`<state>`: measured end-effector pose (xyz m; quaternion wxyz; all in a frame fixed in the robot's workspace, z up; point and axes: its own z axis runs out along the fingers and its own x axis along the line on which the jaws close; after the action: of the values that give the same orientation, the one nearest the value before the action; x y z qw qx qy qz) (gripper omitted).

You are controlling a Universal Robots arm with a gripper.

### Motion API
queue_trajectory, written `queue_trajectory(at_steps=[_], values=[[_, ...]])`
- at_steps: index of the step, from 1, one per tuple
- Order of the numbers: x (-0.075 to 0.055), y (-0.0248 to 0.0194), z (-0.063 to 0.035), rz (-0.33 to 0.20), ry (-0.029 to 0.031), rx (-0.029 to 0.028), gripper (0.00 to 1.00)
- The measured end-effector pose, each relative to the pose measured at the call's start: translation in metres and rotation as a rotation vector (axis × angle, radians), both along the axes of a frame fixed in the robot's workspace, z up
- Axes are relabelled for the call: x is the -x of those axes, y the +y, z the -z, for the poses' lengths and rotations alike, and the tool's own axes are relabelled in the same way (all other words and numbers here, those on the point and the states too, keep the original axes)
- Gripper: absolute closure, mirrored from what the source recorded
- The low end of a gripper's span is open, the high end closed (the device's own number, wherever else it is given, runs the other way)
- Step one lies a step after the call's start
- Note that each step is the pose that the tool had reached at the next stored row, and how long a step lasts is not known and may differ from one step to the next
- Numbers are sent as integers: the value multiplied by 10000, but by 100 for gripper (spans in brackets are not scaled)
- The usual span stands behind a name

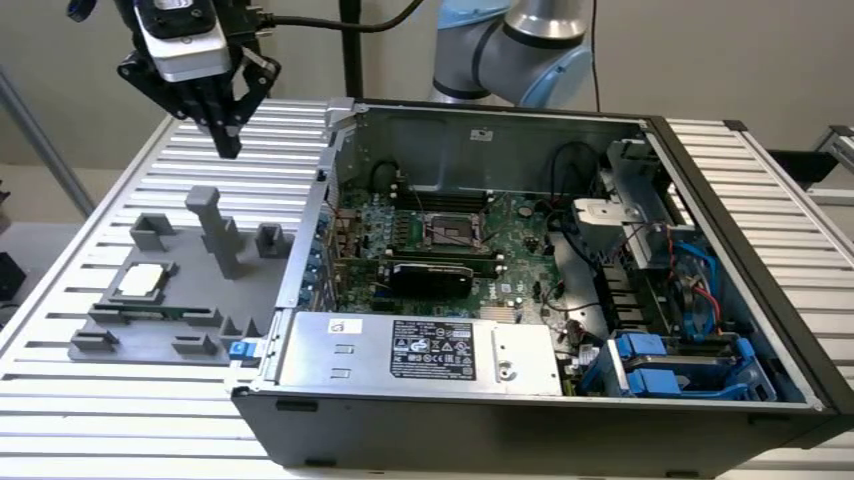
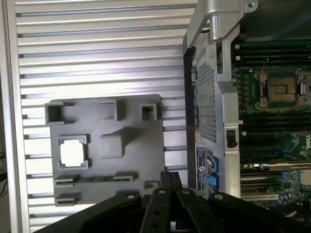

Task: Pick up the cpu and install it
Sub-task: 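Reach for the cpu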

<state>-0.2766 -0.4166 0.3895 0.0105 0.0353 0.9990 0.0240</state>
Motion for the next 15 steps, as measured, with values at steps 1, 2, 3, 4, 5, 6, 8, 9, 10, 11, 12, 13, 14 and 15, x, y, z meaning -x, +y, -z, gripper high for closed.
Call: queue_trajectory(at_steps=[1, 2, 3, 4, 5, 6, 8, 9, 10, 11, 12, 13, 14, 15], values=[[46, 0, 7, 1, 0, 0, 89], [94, 0, 15, 1, 1, 0, 89], [139, 0, 24, 1, 0, 0, 89], [184, 0, 34, 1, 0, 0, 89], [229, 0, 45, 0, 0, -1, 89], [274, 0, 57, 0, 0, -1, 89], [365, 0, 84, 1, -1, 0, 89], [413, 0, 99, 1, 0, 0, 89], [458, 0, 114, 0, 0, 0, 89], [503, 0, 130, 0, 0, 1, 89], [548, 0, 146, 1, 0, 1, 89], [593, 0, 163, 1, 0, 3, 89], [641, 0, 181, 2, 0, 4, 89], [684, 0, 198, 1, 0, 6, 89]])
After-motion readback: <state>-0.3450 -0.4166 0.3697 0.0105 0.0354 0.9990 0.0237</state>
